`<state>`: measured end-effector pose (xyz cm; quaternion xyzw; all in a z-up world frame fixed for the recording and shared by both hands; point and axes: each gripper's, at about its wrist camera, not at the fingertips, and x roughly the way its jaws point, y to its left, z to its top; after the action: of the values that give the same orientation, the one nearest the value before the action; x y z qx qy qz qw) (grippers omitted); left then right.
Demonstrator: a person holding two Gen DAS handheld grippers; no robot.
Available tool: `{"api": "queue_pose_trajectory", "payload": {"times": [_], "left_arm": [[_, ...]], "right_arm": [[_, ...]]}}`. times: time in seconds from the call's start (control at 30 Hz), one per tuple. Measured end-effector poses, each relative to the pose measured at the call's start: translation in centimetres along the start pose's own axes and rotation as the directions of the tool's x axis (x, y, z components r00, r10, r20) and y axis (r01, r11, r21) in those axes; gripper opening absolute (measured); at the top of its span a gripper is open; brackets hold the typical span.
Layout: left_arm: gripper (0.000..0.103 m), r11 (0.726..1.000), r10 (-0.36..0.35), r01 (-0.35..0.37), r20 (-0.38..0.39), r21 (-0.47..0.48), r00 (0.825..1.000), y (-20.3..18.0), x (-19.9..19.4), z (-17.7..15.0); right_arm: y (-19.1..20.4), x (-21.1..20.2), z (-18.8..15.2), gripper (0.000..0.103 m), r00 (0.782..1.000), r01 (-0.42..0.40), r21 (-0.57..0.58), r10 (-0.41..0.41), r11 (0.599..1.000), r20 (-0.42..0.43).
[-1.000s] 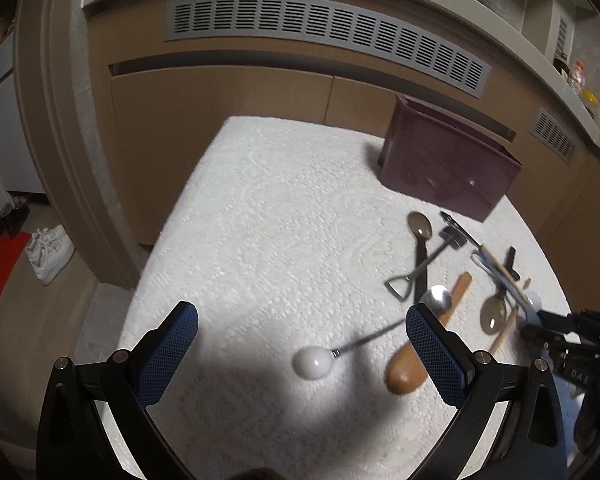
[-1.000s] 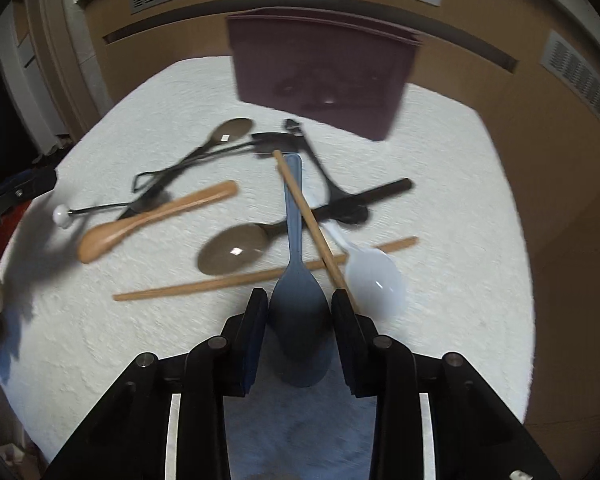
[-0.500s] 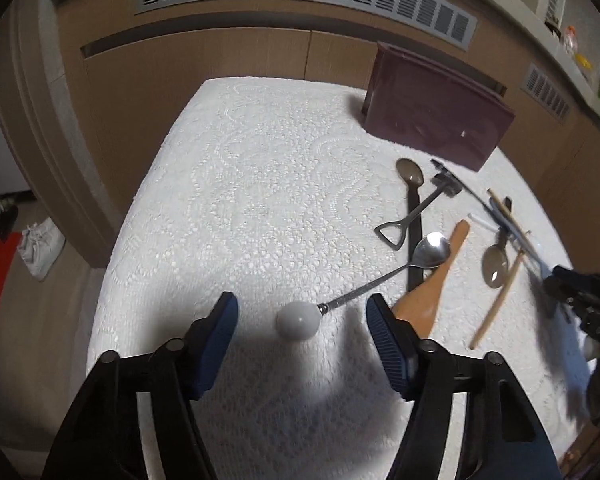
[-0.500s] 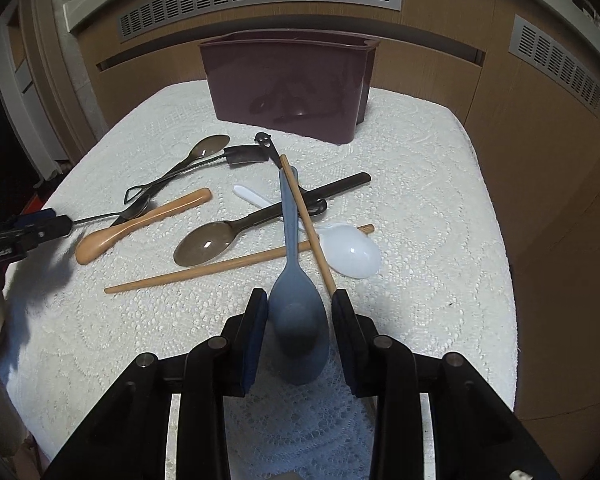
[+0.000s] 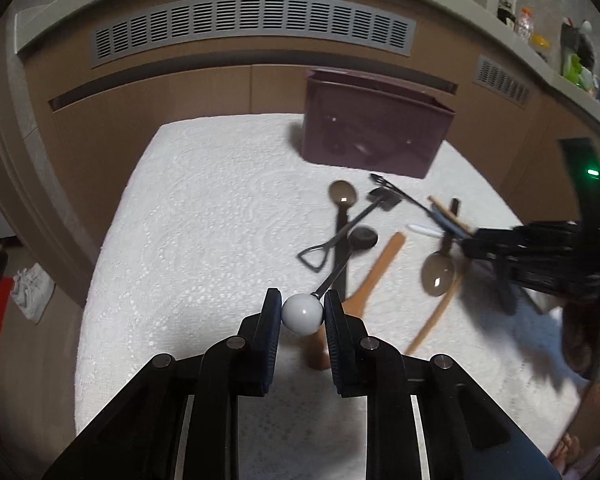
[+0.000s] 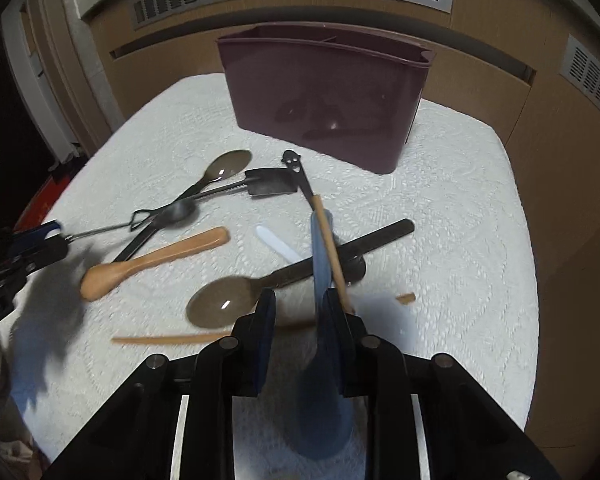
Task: Organize utensils
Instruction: 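Close the left gripper on the white ball handle of the metal spoon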
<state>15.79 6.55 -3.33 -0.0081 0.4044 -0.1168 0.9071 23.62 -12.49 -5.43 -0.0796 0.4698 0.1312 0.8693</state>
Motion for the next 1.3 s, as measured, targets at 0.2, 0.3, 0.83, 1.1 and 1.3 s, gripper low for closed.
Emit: {"api": "queue_pose_trajectory", "payload": {"times": [0.2,0.3,0.83,1.1,1.3], "left_arm": [[0.024,0.995,-0.082,0.085,-0.058,0.056,0.995,-1.9,-0.4,-0.4],[0.031,0.992,-0.084,0.091,-0.073,0.088,0.994,-2.6,-0.3,-0.2],[0.052,0.92,-0.028,0.107,-0.209,0.378,0.978,-7.1,3.4,1.3],[0.052,0.985,-0.036,0.057,-0.124,0.163,0.992,-4.1,0.6,-2.7],[0.022,0.995,0.007,0.005,-0.119,0.1,0.993,-3.6,2.6,-3.2]], "right_arm": [[-0.1,1.4,0.3,0.009,0.998,0.01,-0.001,-0.01,1.0,-0.066],[-0.8,-0.8,-0.2,0.009,1.0,-0.009,0.017,0.01,1.0,-0.021],[-5.1,-6.0,-3.1,0.009,0.993,-0.073,0.126,0.061,0.989,0.099],[-4.0,-6.1,-2.8,0.009,0.985,-0.118,0.102,0.103,0.988,0.137],[-3.3,-6.6,-2.8,0.009,0.986,-0.078,0.103,0.061,0.992,0.157]]}}
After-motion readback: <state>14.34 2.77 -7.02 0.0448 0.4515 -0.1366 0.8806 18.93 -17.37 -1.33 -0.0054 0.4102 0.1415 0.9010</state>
